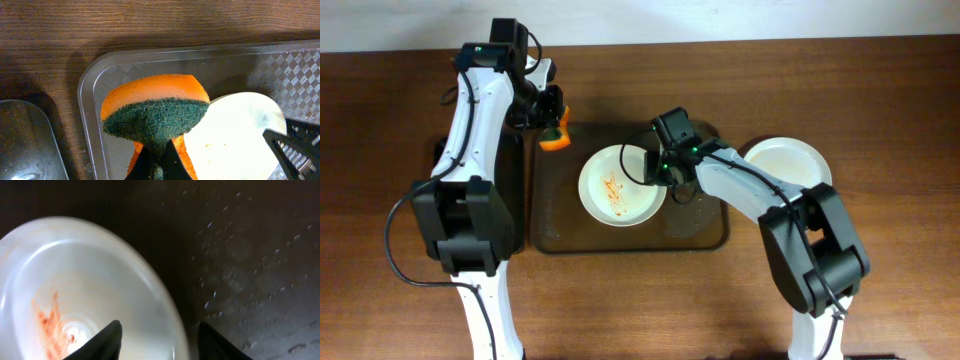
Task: Clean dirty plates on tray and stack at the side
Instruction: 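Grasp the back plate with right gripper and pull it to tray center, then scrub the third plate with the sponge in the left gripper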
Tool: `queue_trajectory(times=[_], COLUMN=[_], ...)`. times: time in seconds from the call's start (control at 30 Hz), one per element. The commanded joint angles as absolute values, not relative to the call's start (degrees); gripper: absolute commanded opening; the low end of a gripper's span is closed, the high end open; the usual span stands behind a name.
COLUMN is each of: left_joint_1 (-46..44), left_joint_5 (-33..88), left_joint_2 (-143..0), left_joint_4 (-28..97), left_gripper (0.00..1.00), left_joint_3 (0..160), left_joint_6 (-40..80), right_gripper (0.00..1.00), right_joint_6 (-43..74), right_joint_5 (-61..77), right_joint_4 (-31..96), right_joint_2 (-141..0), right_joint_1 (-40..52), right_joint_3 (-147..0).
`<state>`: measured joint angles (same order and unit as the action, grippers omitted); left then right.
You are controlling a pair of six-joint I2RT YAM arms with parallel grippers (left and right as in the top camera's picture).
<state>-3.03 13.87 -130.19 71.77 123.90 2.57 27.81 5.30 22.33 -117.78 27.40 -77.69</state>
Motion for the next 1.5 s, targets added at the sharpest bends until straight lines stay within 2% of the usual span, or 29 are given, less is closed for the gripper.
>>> queue_trajectory(times=[0.0,0.07,0.13,0.2,0.43,0.6,0.93,1.03,1.13,1.23,1.4,1.47], left_joint_1=[-2.72,-2.72,-2.72,-2.72,-3.11,-5.89,-15.14,-16.43,-16.84,-16.84,-16.84,-16.82], left_joint_5=[13.65,13.65,13.65,13.65,13.74,13.72,12.08,9.61,15.33,27.18,27.62,23.03], left_joint_2=[-129.64,-129.64,-129.64,-129.64,-129.64,-129.64,-129.64,-129.64,-129.64,-129.62,-129.62,-129.62], left_joint_4=[71.75,71.79,71.83,71.85,72.14,72.25,47.55,46.35,49.34,50.59,47.75,43.48], left_gripper=[0.00,0.00,0.00,0.00,0.00,0.00,0.00,0.00,0.00,0.00,0.00,0.00], left_joint_3=[124.75,124.75,124.75,124.75,124.07,116.99,93.69,89.91,89.01,89.01,89.01,89.01], left_joint_6=[1.48,1.48,1.48,1.48,1.50,1.45,-3.97,-3.95,-5.08,-16.40,-18.17,-11.57], right_gripper=[0.46,0.41,0.20,0.05,0.04,0.04,0.04,0.04,0.04,0.04,0.04,0.04], right_joint_6=[26.57,26.92,29.71,33.98,39.66,39.90,39.46,39.46,39.46,39.46,39.48,39.46], right_joint_5=[3.90,7.51,10.76,13.61,13.32,13.30,12.88,12.86,12.88,12.88,12.88,12.88], right_joint_4=[18.96,19.16,21.63,25.45,27.70,27.46,27.20,27.20,26.83,26.61,26.63,26.65], right_joint_2=[-122.43,-123.42,-123.48,-123.48,-123.42,-123.42,-123.44,-123.44,-123.44,-123.44,-123.44,-123.44], right_joint_1=[27.42,27.42,27.42,27.42,26.96,25.30,25.43,25.43,25.43,25.43,25.43,25.43], right_joint_3=[-78.32,-78.32,-78.35,-78.35,-78.81,-78.83,-78.83,-78.83,-78.83,-78.83,-78.83,-78.83])
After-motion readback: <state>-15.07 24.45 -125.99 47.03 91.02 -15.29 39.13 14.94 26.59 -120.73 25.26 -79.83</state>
